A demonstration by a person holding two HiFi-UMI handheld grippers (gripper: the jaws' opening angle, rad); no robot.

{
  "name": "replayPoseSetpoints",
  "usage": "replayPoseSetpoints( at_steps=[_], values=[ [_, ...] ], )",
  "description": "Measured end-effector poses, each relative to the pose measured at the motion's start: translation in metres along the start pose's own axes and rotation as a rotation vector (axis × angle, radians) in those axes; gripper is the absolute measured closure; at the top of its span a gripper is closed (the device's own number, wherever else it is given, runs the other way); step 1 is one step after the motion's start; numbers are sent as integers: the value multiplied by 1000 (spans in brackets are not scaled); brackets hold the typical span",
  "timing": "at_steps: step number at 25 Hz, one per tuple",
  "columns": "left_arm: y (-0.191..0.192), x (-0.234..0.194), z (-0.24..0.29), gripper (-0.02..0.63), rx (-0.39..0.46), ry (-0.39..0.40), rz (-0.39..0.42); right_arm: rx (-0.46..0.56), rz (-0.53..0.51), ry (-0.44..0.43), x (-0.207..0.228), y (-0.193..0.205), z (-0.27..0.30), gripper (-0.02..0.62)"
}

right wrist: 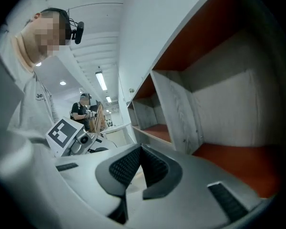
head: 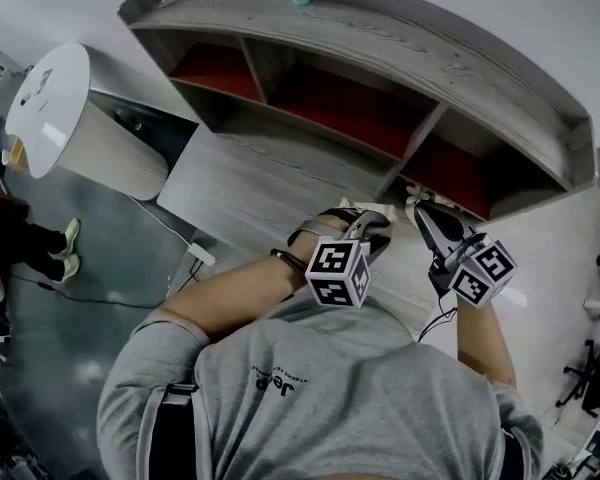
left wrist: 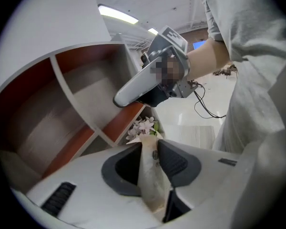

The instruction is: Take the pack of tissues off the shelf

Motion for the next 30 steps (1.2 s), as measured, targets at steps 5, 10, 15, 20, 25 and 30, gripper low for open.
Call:
replayPoseSetpoints(
  at_steps=[5,10,15,20,25,30],
  values=[
    [54,-8,-37,479,-36,-74,-107,-47,-35,-101,-23,-4,64,574],
    [111,-17,-71,479,-77,-147,-225,-90,-62,-199,-47,-5,127,575],
    [164,-27,-106,479,-113,-217,-335,-129,-88,-292,-74,-5,188,575],
    [213,-33,-137,479,-142,-269,-408,-158,-119,-364,-103,-4,243,574],
    [255,-40,-165,480,-162,-314,-463,-189,-136,-419,-127,0,291,574],
    [295,-46,-193,480,-183,-369,-522,-217,-155,-479,-152,5,337,574]
  ],
)
Point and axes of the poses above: the fingertips, and each gripper's own axes: z forward along the fingers, x to its right, y out of its underside, the point moved 8 cm from there along -z, backward along the fingers, and after that the axes turned 3 degrees about y, right-handed, at the moved point
